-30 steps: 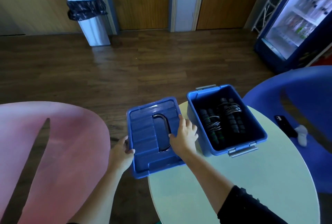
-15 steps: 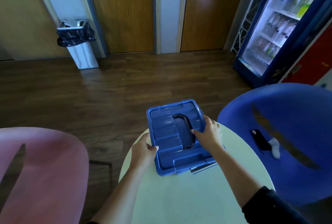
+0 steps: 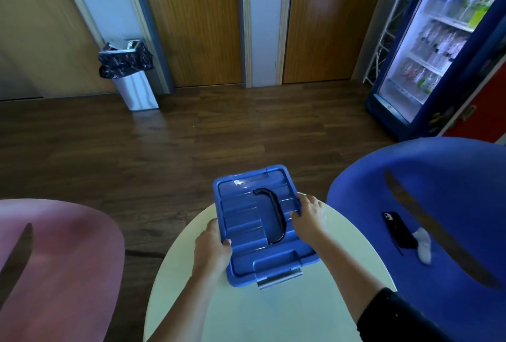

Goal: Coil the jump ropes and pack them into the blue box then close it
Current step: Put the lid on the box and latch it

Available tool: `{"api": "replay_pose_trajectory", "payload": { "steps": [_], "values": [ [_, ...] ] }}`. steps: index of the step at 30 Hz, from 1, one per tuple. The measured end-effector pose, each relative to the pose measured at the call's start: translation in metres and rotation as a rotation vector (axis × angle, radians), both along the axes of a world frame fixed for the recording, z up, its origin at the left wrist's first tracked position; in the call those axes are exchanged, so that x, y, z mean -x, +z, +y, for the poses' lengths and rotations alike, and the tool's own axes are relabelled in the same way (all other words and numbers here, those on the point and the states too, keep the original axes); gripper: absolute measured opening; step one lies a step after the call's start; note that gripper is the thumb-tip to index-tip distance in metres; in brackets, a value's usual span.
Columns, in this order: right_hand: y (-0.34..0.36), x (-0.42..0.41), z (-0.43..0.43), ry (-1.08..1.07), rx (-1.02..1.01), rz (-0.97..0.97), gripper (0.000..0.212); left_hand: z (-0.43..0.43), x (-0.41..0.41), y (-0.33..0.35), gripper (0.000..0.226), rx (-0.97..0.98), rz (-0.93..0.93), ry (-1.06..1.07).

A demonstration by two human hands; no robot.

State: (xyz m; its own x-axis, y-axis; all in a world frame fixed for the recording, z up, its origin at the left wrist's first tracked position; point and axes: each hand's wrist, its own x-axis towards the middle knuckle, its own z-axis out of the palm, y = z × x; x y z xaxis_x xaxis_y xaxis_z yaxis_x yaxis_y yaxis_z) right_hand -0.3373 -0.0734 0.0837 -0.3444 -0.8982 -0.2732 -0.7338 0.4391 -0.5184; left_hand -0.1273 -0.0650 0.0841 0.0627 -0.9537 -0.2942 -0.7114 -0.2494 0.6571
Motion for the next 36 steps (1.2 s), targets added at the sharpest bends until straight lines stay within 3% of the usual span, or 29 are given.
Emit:
{"api": "replay_pose_trajectory", "payload": {
  "steps": [5, 10, 15, 23, 27, 36],
  "values": [
    [0.001, 0.006, -0.014, -0.013, 0.039, 0.055, 0.043, -0.01, -0.001, -0.007, 0.037, -0.079, -0.069, 0.008],
    [-0.004, 0.0, -0.046, -0.024, 0.082, 0.049, 0.044, -0.041, 0.002, -0.007, 0.043, -0.015, -0.139, 0.048],
    [-0.012, -0.007, -0.086, 0.141, 0.139, 0.127, 0.057, -0.086, 0.013, -0.006, 0.05, 0.168, -0.247, -0.074],
    [-0.035, -0.008, -0.14, 0.354, 0.146, 0.333, 0.045, -0.15, 0.031, -0.027, 0.048, 0.13, -0.302, -0.168],
    [-0.045, -0.006, -0.143, 0.383, 0.066, 0.252, 0.047, -0.157, 0.036, -0.038, 0.046, 0.064, -0.317, -0.22],
    [-0.054, 0.0, -0.143, 0.258, 0.196, 0.064, 0.038, -0.159, 0.034, -0.052, 0.034, 0.093, -0.142, -0.06]
  ]
}}
